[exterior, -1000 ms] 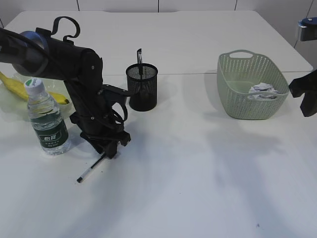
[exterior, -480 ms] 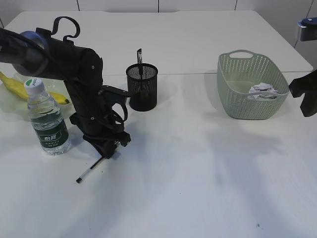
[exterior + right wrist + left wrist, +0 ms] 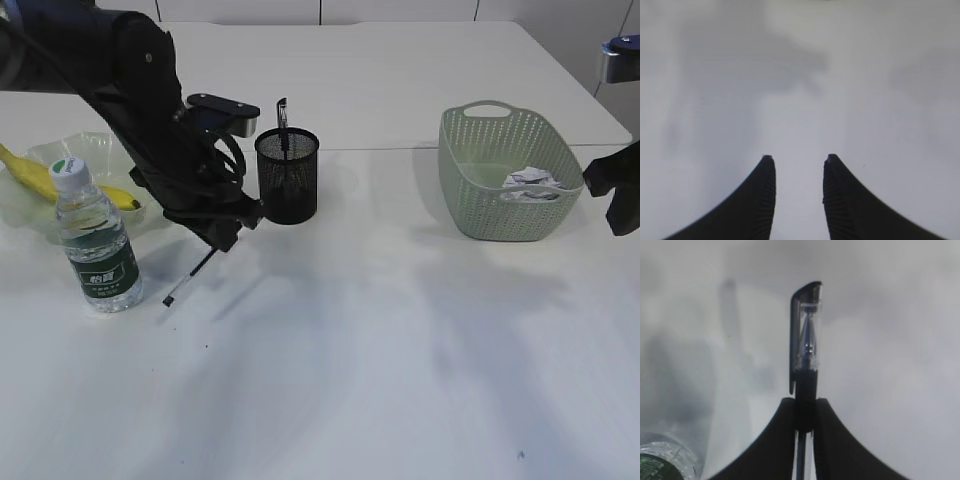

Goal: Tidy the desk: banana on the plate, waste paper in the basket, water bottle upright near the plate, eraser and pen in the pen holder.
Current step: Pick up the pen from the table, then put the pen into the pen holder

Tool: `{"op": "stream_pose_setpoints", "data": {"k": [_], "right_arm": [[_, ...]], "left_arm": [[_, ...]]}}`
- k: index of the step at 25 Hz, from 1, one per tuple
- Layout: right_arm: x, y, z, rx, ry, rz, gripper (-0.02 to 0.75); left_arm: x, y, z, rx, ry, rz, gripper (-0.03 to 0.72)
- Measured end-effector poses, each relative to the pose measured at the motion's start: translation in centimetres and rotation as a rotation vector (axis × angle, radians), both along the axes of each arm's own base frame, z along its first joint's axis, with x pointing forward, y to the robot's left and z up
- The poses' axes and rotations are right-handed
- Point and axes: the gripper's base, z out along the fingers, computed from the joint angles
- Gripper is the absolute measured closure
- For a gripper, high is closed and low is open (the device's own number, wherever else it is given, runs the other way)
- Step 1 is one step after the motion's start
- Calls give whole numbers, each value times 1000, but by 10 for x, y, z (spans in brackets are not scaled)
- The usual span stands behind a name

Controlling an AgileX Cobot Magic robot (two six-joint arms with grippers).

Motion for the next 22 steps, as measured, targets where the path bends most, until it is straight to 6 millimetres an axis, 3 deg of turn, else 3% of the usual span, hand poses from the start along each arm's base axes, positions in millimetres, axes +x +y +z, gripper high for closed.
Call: {"op": "stream_pose_setpoints", "data": {"k": [6,22], "right_arm": [[0,0,0,0,0,0,489],[-2,0,-1,-3,27,-3,489]], "left_arm": [[3,-2,24,-67,-125,11,655],[35,-15,62,-347,-584,105,655]]}}
